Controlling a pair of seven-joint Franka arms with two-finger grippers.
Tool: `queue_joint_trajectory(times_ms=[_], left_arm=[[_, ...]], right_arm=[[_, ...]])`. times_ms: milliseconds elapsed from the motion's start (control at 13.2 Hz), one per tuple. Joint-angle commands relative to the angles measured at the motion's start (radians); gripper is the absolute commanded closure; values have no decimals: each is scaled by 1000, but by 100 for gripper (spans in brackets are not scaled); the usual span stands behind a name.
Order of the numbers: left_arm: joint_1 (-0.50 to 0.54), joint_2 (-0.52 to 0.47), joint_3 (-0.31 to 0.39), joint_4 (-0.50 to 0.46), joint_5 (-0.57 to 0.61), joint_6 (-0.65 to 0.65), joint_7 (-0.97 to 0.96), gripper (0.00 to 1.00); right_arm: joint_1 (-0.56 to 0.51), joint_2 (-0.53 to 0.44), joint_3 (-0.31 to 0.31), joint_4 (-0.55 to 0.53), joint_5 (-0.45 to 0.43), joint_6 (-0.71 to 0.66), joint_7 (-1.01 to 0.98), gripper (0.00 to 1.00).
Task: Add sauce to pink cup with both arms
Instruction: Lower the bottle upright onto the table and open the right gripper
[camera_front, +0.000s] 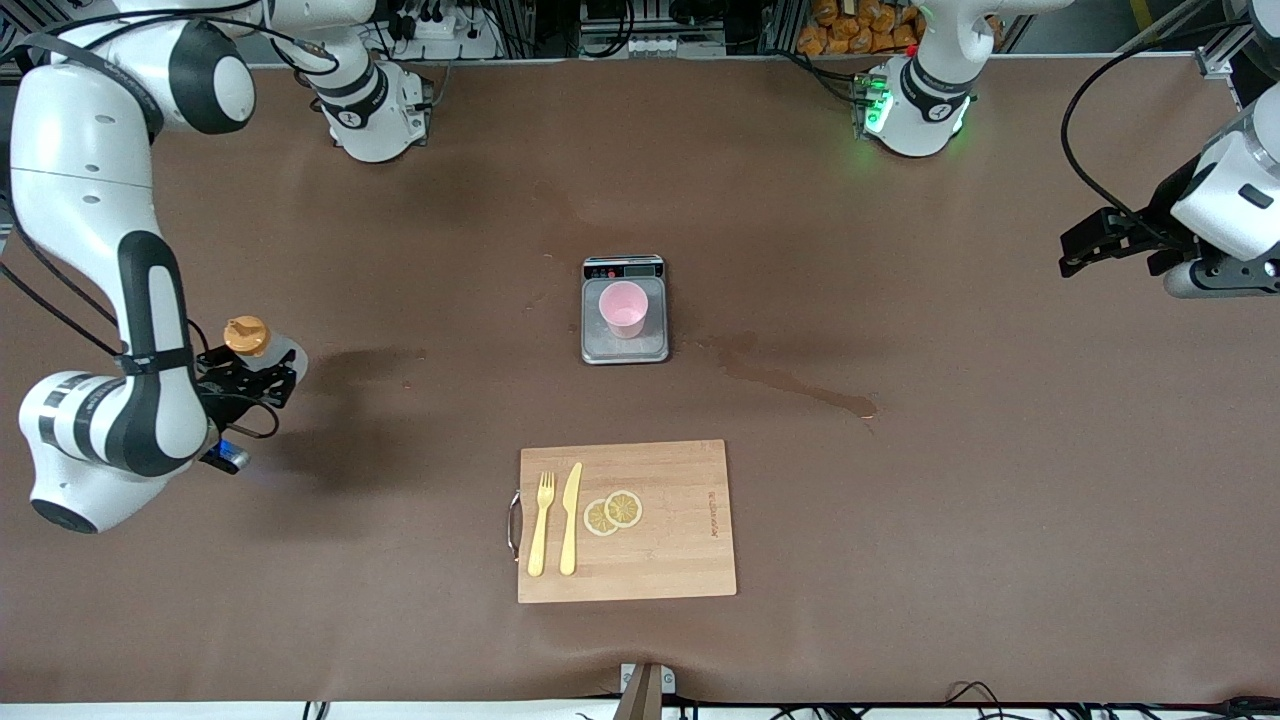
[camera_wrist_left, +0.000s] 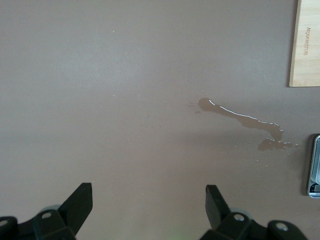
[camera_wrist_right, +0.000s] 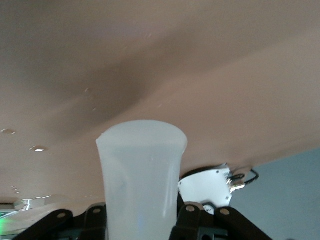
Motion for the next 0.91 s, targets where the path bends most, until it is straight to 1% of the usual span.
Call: queue_joint_trajectory(times_ms=[0, 227, 454, 681, 756, 832], left_arm=[[-3, -16, 5, -16, -22, 14, 4, 0], [-3, -16, 5, -16, -22, 14, 4, 0], [-3, -16, 5, -16, -22, 14, 4, 0], [-3, -16, 5, -17, -22, 14, 4, 0], [-3, -16, 5, -17, -22, 14, 4, 0], [-3, -14, 5, -17, -22, 14, 4, 0]], right_arm=[[-37, -36, 22, -100, -30, 66, -119, 66], [-43, -33, 23, -167, -26, 107, -147, 66], [-71, -19, 23, -180, -21, 132, -219, 66], [-72, -17, 23, -201, -20, 149, -221, 65], [-72, -17, 23, -203, -18, 155, -221, 58], [-71, -16, 23, -203, -17, 158, -221, 55]])
